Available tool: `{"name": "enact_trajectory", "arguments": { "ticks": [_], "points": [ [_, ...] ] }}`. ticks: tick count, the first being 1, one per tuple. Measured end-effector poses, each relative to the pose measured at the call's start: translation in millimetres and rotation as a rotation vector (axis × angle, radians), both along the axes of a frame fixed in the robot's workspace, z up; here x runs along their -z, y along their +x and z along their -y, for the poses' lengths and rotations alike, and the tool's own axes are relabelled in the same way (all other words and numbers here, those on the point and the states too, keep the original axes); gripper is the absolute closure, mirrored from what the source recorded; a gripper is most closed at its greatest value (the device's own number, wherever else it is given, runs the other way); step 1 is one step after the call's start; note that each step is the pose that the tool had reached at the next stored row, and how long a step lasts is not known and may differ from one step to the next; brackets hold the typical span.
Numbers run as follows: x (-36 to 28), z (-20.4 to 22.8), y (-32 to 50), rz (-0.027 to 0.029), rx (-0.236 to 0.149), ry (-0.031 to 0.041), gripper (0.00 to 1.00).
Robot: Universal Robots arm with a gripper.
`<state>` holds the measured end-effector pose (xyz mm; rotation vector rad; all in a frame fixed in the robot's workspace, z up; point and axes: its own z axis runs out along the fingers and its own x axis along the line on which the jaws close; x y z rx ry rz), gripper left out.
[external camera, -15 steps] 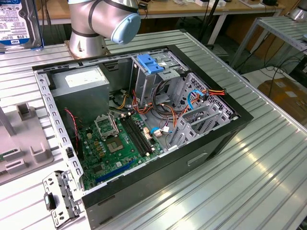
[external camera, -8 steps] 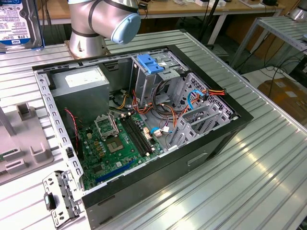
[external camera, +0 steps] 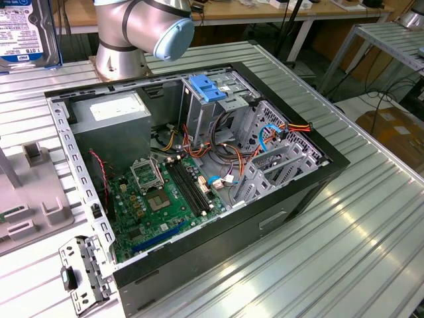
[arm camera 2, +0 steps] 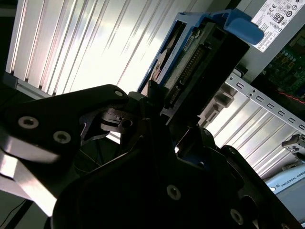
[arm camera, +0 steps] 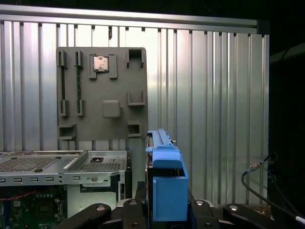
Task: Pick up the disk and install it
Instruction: 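Pick up the disk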
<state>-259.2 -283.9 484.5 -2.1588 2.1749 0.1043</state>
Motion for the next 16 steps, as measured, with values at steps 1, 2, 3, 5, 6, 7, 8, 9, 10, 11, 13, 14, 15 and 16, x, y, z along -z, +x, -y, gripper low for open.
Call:
{"name": "enact_trajectory", "arguments": {
  "ticks": [1,2,3,5,6,7,8,9,10,11,13,14,15,16],
  "points": [
    [0.0,0.0,0.1,-0.0001,0.000,0.0000,0.64],
    [0.0,0.0,0.2,-0.0001,0.000,0.0000,0.64],
    [0.0,0.0,0.4,0.0000,0.000,0.0000,0.64],
    [0.0,0.0,0.8,-0.0001,0.000,0.0000,0.64],
    [0.0,0.0,1.0,-0.0001,0.000,0.0000,0.64],
    [0.0,0.0,1.4,-0.0001,0.000,0.0000,0.64],
    [0.1,0.0,1.5,0.0000,0.000,0.0000,0.64],
    [0.1,0.0,1.6,0.0000,0.000,0.0000,0.64],
    [0.1,0.0,1.7,0.0001,0.000,0.0001,0.64],
    [0.1,0.0,1.8,0.0000,0.000,0.0001,0.64],
    [0.2,0.0,2.0,-0.0001,0.000,0.0000,0.64],
    [0.2,0.0,2.2,-0.0001,0.000,0.0000,0.64],
    [0.2,0.0,2.3,0.0000,0.000,0.0000,0.64],
    [0.3,0.0,2.6,0.0000,0.000,0.0000,0.64]
  ]
}}
